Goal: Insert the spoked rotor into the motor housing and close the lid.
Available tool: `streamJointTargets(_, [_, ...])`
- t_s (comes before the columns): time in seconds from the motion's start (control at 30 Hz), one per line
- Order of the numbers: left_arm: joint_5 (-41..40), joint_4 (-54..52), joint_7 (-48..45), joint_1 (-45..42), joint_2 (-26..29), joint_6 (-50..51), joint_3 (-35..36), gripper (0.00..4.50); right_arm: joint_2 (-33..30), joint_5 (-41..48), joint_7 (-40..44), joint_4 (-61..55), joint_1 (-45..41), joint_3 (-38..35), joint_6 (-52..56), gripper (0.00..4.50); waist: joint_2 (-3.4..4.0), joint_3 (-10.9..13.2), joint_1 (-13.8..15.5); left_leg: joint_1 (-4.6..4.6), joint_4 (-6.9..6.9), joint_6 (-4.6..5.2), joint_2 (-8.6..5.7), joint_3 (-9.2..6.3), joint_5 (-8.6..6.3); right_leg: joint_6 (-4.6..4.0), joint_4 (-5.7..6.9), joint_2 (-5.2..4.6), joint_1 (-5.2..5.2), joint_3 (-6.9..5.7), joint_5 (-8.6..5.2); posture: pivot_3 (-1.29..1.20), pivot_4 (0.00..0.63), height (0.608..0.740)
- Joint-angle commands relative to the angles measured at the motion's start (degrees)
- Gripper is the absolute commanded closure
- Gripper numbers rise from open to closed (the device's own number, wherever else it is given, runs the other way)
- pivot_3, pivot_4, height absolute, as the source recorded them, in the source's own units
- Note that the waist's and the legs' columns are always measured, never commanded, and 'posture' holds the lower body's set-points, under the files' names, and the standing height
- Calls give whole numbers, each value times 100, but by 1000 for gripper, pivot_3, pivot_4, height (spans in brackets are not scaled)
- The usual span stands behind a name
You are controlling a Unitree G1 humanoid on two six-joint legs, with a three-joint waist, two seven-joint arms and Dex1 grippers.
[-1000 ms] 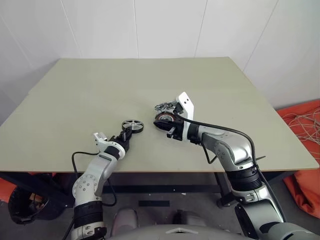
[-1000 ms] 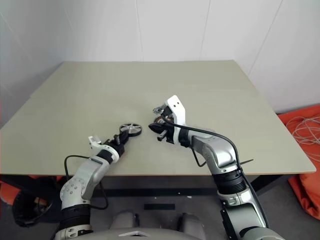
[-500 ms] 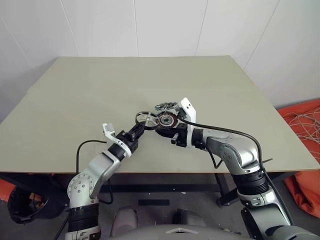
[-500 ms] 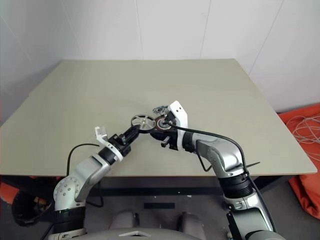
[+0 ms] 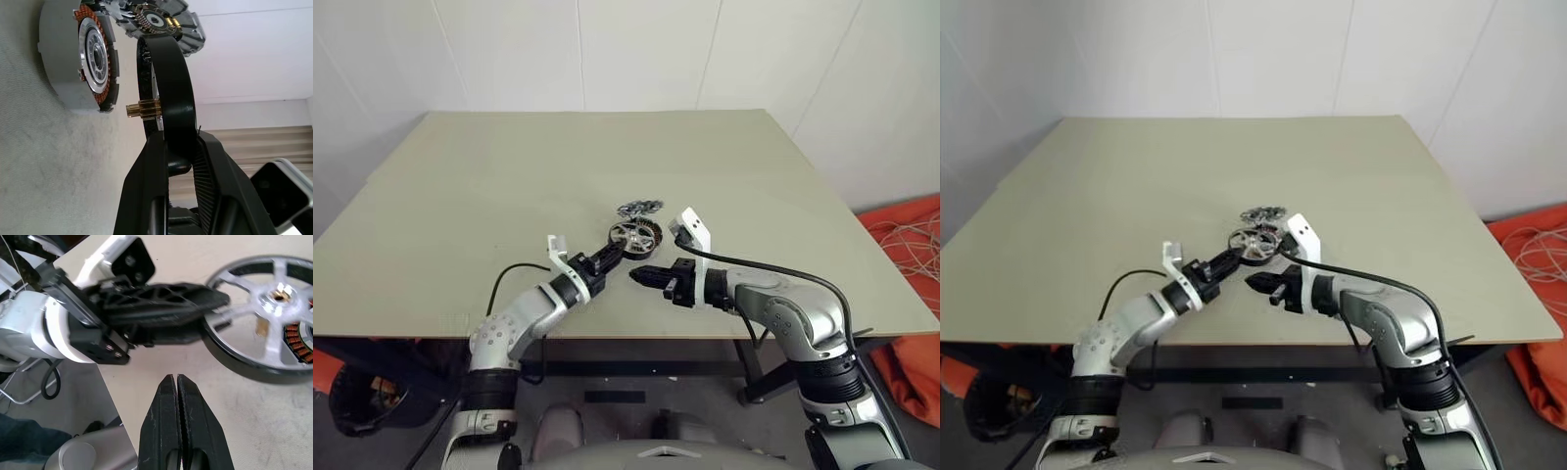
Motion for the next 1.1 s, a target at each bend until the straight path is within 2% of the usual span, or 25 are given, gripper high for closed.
streamJointTargets(0.03, [322, 270, -384, -414, -133, 8, 5, 4118, 57, 182, -89, -280, -70, -135, 3, 4500, 0, 0, 2, 0, 0, 0, -3, -7, 0, 0, 0, -2, 0, 0, 0, 0, 0, 740])
streamJointTargets(0.53, [1262, 832, -703, -847, -560, -136, 504, 4118, 81, 307, -188, -273, -108, -59, -43, 4500, 0, 0, -3, -2, -1, 1, -12, -16, 0, -11, 2, -8, 3, -1, -5, 0, 0, 740])
streamJointTargets(1.1, [1656, 866, -845, -978, -879, -61, 817, 4118, 152, 271, -179, -237, -173, 5, -79, 4500, 1, 1, -3, -3, -1, 1, -13, -19, 0, -13, 1, -10, 4, -2, -5, 0, 0, 740])
